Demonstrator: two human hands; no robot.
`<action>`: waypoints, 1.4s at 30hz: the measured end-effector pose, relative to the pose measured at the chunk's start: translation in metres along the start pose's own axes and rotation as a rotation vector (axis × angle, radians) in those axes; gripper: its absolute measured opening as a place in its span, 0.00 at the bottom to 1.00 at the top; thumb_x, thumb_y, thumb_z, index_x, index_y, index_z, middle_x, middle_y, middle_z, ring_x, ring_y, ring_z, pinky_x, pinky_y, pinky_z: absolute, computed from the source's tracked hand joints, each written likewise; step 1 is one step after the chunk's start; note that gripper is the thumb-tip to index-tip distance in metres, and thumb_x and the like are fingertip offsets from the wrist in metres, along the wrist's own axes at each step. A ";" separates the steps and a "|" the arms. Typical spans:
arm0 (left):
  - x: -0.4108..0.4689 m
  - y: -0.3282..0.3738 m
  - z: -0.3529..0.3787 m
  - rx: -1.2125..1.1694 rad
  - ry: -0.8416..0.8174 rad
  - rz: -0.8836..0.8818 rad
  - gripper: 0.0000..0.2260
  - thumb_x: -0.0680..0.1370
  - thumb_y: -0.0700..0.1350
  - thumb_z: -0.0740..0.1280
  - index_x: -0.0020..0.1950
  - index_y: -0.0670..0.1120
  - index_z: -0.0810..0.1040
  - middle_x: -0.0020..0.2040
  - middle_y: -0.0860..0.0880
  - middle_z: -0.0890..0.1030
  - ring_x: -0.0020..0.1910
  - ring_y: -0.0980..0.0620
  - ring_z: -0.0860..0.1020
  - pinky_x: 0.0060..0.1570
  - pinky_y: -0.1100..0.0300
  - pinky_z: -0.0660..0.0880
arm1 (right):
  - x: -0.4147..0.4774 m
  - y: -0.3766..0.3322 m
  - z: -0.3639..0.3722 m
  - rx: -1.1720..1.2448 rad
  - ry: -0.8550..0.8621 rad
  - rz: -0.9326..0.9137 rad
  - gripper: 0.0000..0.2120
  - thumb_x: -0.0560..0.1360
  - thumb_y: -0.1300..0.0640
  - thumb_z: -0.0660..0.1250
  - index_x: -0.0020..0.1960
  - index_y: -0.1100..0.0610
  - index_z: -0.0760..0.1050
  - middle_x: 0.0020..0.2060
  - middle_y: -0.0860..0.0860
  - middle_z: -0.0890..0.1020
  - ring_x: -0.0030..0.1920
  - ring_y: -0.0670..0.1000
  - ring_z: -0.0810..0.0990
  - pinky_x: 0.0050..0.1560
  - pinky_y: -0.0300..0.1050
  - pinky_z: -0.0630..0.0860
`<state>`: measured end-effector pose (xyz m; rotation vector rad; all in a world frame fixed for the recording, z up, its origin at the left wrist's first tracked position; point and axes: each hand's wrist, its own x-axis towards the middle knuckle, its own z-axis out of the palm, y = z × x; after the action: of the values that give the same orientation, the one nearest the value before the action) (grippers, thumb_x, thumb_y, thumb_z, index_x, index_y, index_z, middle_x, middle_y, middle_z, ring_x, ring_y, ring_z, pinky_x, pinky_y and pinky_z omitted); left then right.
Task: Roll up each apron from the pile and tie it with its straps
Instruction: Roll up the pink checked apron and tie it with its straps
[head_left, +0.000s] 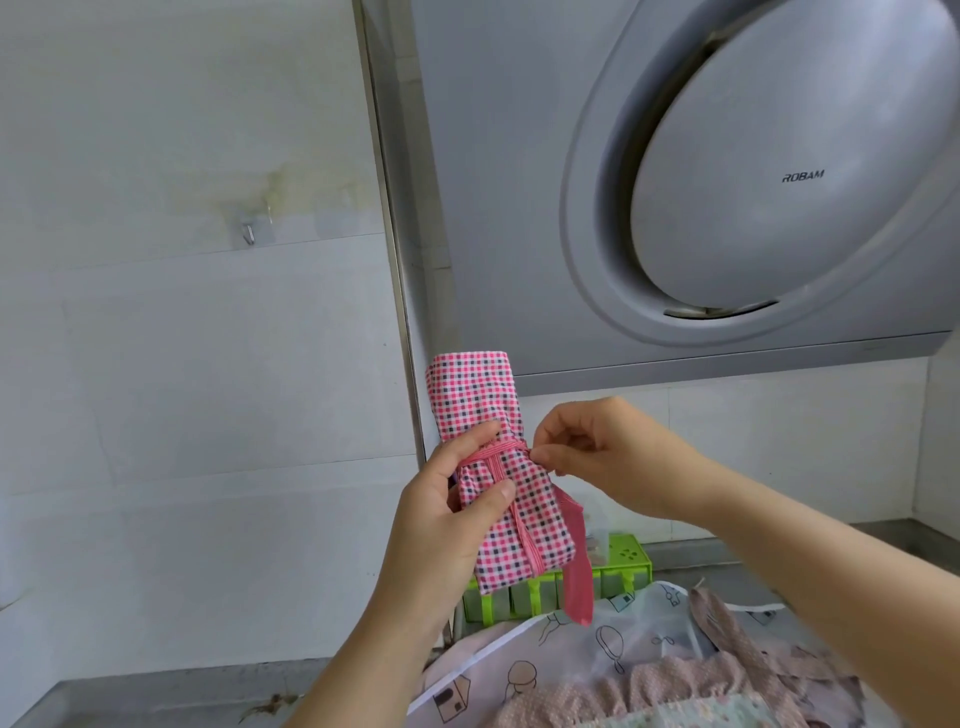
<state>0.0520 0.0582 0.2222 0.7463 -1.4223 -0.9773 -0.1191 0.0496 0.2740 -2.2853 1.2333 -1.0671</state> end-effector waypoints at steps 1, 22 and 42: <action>0.000 0.000 0.001 -0.051 -0.008 -0.021 0.19 0.76 0.37 0.68 0.50 0.64 0.81 0.56 0.51 0.81 0.50 0.52 0.82 0.46 0.53 0.80 | -0.001 0.000 -0.002 -0.036 -0.003 -0.029 0.08 0.77 0.59 0.66 0.40 0.51 0.76 0.37 0.45 0.82 0.39 0.45 0.81 0.46 0.40 0.78; 0.016 -0.022 0.044 -0.412 -0.394 -0.594 0.26 0.73 0.62 0.64 0.56 0.42 0.83 0.58 0.37 0.80 0.57 0.39 0.79 0.62 0.38 0.71 | -0.046 0.068 -0.062 -0.476 -0.101 -0.131 0.05 0.75 0.56 0.67 0.51 0.53 0.78 0.34 0.40 0.77 0.34 0.39 0.74 0.37 0.31 0.68; 0.024 -0.018 0.231 0.266 -0.373 0.026 0.11 0.71 0.42 0.74 0.52 0.49 0.79 0.46 0.51 0.84 0.47 0.55 0.82 0.53 0.58 0.76 | -0.145 0.124 -0.176 -0.278 -0.069 -0.279 0.29 0.73 0.59 0.70 0.71 0.47 0.67 0.65 0.47 0.71 0.62 0.40 0.71 0.63 0.32 0.67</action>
<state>-0.1812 0.0601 0.2282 0.7615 -1.9091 -0.9502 -0.3707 0.1085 0.2509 -2.7460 1.1187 -0.9433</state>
